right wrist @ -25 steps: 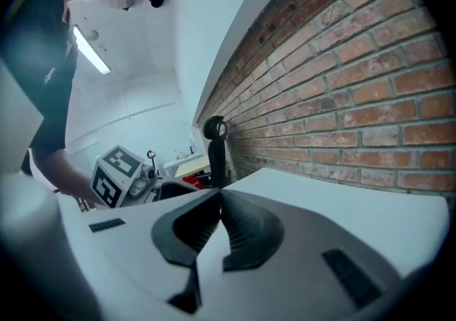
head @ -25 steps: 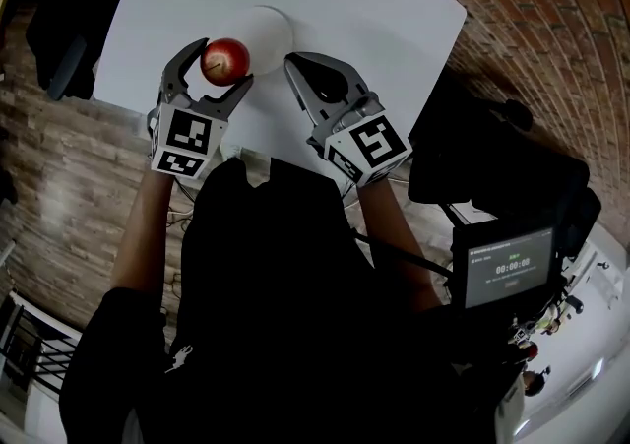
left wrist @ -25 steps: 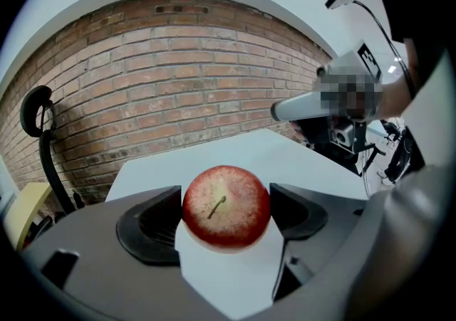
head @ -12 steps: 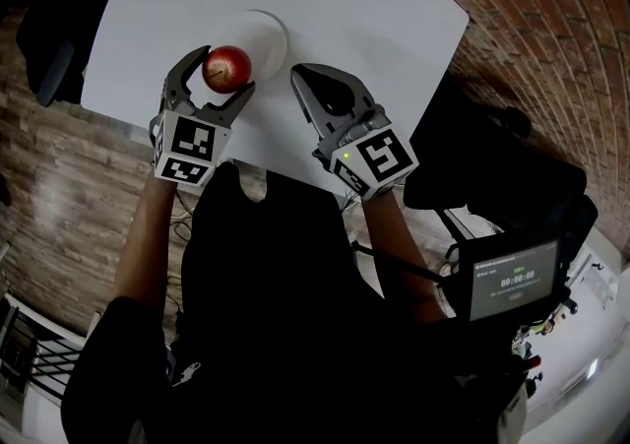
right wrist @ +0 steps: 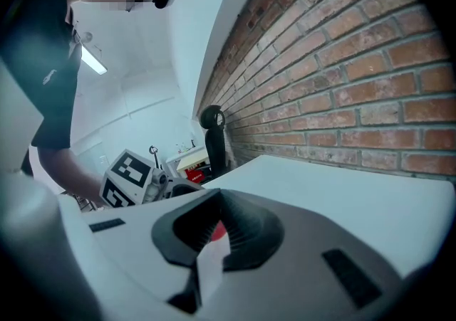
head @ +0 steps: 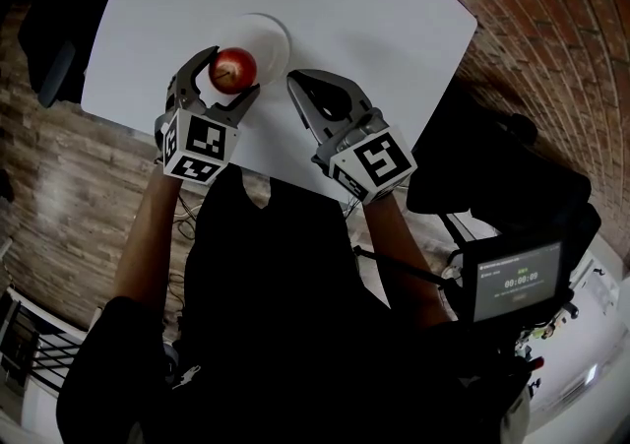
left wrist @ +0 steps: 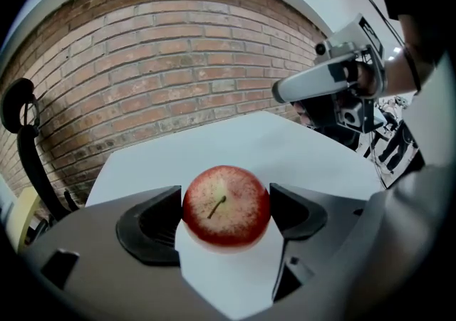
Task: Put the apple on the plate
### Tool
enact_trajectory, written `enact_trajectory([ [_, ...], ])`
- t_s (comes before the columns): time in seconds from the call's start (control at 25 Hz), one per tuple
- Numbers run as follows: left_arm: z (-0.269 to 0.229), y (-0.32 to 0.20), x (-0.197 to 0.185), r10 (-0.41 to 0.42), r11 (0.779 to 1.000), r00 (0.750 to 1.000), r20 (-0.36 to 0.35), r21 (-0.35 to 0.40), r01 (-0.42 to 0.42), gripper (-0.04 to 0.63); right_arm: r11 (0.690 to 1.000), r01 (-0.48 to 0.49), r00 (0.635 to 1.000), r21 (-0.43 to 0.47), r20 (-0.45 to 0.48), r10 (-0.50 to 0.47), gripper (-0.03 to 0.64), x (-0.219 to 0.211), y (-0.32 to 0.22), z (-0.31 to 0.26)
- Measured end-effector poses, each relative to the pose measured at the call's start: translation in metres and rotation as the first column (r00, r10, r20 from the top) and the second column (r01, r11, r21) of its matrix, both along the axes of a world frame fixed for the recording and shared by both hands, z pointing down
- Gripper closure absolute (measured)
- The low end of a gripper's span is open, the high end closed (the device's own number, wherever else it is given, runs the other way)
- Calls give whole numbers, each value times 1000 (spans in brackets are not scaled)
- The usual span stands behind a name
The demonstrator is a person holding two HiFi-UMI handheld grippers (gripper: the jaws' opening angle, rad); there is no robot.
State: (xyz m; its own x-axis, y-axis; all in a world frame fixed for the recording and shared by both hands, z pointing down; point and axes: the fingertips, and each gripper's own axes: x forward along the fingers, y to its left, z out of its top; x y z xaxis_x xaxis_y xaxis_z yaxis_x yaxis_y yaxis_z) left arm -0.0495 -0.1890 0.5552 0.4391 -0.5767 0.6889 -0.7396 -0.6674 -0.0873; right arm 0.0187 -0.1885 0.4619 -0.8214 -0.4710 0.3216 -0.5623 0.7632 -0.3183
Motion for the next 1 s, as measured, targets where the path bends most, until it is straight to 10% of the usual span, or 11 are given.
enact_trajectory([
  [1.0, 27, -23, -6, 100, 995, 979, 178, -13, -100, 202, 999, -20, 1000, -25, -2, 20, 612, -1, -13, 6],
])
